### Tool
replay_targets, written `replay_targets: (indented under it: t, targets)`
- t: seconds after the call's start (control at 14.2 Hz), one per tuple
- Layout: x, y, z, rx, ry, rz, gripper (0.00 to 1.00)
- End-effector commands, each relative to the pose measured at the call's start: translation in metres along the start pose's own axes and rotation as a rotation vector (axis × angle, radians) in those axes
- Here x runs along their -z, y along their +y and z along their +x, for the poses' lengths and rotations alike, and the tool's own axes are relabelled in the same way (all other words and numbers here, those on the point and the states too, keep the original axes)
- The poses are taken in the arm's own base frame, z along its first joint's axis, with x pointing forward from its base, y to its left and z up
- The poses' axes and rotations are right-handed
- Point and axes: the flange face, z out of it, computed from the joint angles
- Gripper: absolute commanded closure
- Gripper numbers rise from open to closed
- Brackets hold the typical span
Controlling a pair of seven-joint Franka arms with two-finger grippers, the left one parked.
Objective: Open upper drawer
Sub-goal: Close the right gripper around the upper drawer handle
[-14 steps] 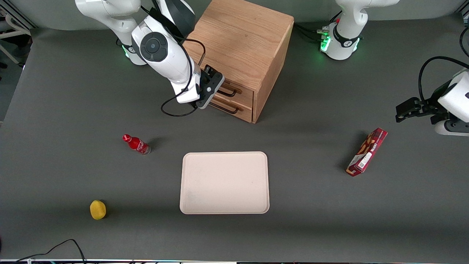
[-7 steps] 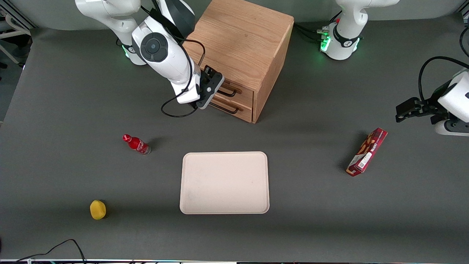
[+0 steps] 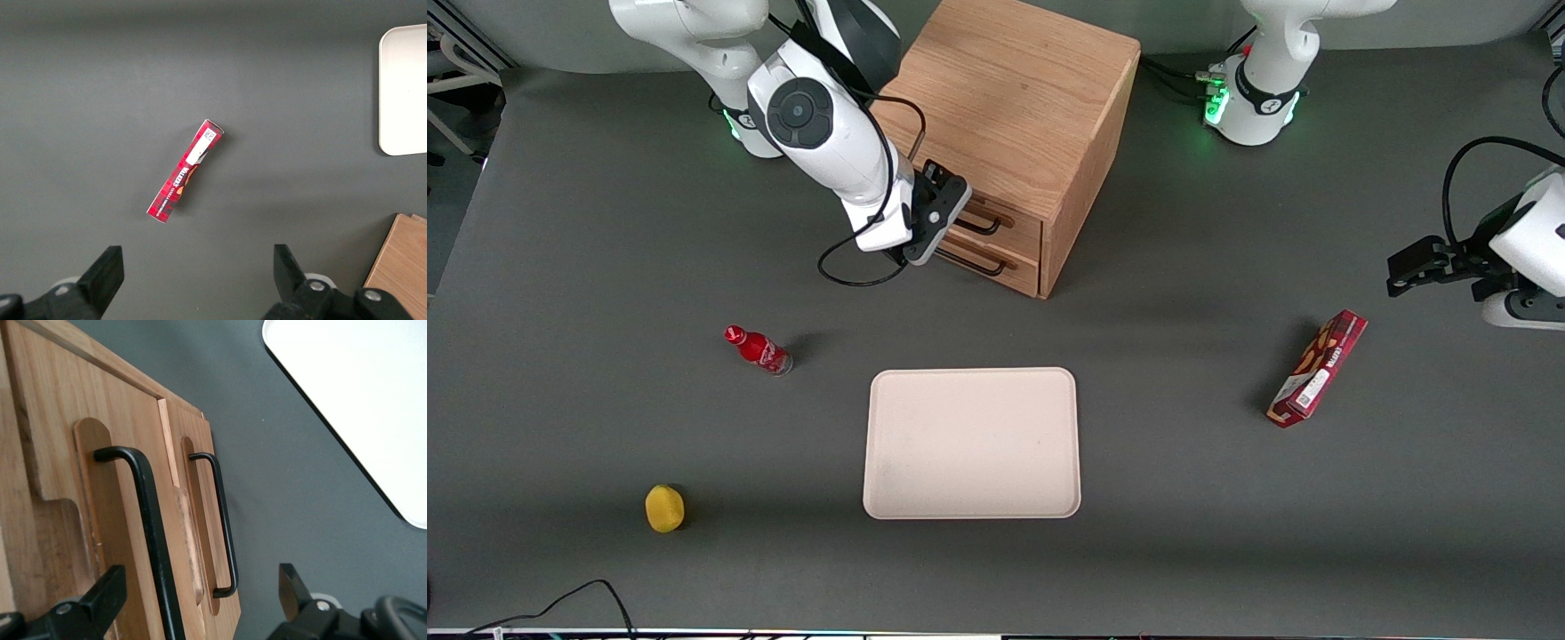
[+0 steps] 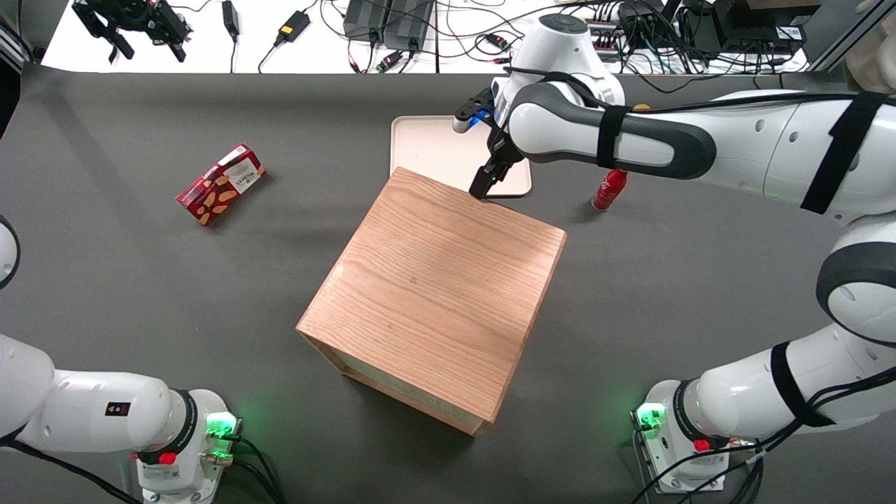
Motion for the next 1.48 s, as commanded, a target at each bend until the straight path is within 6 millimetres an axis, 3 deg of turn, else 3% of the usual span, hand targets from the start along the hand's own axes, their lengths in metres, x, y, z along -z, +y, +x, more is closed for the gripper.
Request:
replay_targets:
  t: [0.0, 0.42, 0.85, 1.41]
  targets:
    - [-0.029, 0.000, -0.003, 0.035, -0.018, -0.012, 0.00]
    - [-0.031, 0.005, -0.002, 0.032, -0.019, -0.010, 0.00]
    - [-0.016, 0.012, 0.001, 0.021, -0.026, -0.004, 0.00]
    - [-0.029, 0.011, 0.004, 0.024, -0.035, 0.015, 0.00]
